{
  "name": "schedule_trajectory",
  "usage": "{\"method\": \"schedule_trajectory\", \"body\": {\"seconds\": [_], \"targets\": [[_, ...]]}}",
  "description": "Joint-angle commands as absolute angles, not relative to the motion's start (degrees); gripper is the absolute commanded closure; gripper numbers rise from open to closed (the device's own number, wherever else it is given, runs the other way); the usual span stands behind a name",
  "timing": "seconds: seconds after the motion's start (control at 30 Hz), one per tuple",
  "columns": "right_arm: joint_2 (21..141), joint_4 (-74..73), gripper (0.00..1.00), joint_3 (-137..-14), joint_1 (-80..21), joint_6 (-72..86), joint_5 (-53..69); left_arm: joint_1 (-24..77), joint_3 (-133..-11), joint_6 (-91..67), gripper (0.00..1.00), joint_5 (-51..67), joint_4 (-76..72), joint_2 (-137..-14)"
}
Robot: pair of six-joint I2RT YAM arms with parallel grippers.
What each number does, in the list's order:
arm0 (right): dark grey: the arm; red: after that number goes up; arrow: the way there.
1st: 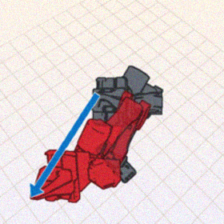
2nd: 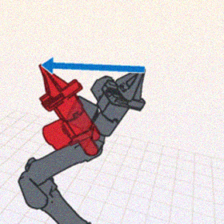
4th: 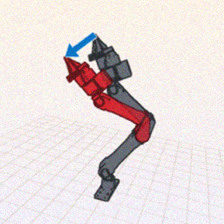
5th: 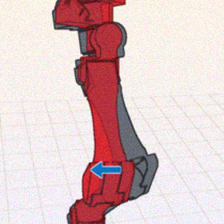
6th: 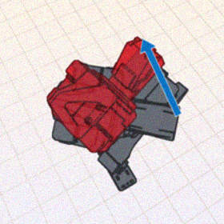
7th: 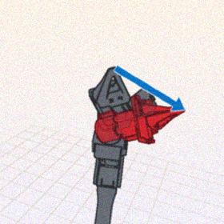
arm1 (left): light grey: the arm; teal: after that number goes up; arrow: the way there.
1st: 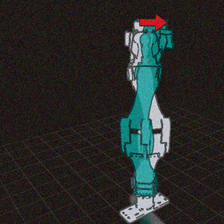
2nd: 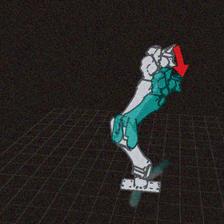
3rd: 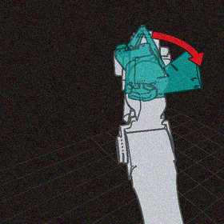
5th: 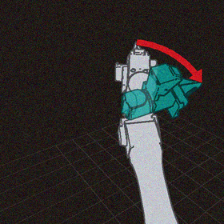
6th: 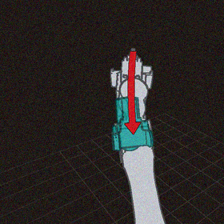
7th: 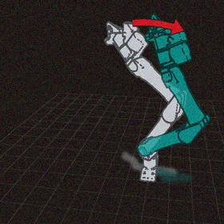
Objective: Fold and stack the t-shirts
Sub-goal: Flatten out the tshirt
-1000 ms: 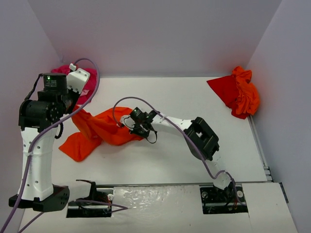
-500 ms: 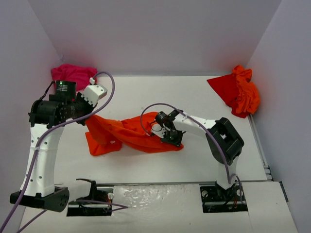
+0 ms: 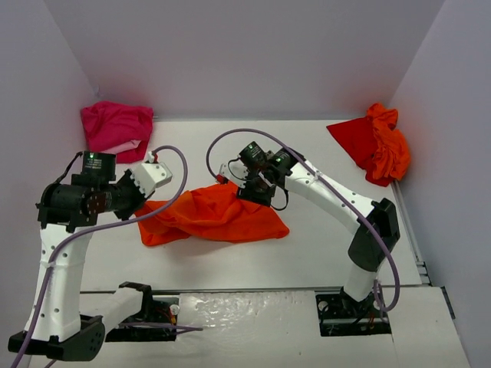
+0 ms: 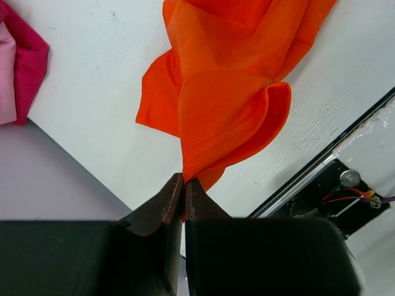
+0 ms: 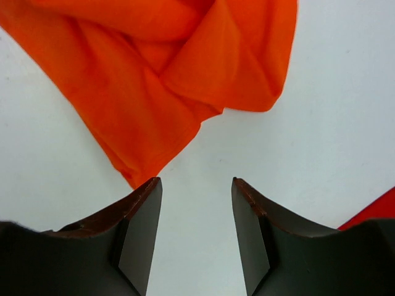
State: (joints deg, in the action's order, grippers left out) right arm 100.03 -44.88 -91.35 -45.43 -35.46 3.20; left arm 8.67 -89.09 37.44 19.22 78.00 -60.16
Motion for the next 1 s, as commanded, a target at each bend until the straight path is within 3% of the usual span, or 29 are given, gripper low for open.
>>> {"method": "schedule_trajectory", "body": {"seconds": [0.0, 0.33, 0.8, 0.87, 0.93, 0.97], "targets": [[104.06, -42.98, 0.54, -94.31, -45.05, -37.0, 5.1, 8.92, -89.47, 37.53, 1.0, 13.33, 89.21, -57.84], [120.77, -39.35, 0.55, -102.42, -43.96, -36.68, 8.94, 8.96, -89.12, 34.65, 1.0, 13.17, 86.88, -56.49], [129.38, -38.32, 0.54, -108.47, -44.07, -34.38, 9.35, 8.95, -86.48, 34.63, 1.0, 13.55, 84.48, -57.38], [129.46, -38.24, 0.67, -107.98, -44.2, -34.6, 9.0, 8.96, -86.32, 34.63, 1.0, 13.3, 84.07, -57.31], [129.54, -38.13, 0.98, -107.49, -44.55, -34.8, 7.3, 8.88, -86.22, 34.63, 1.0, 13.09, 83.66, -57.3], [129.33, -37.86, 1.0, -107.35, -44.42, -34.66, 6.94, 8.88, -86.22, 34.56, 1.0, 12.81, 83.17, -57.23]]}}
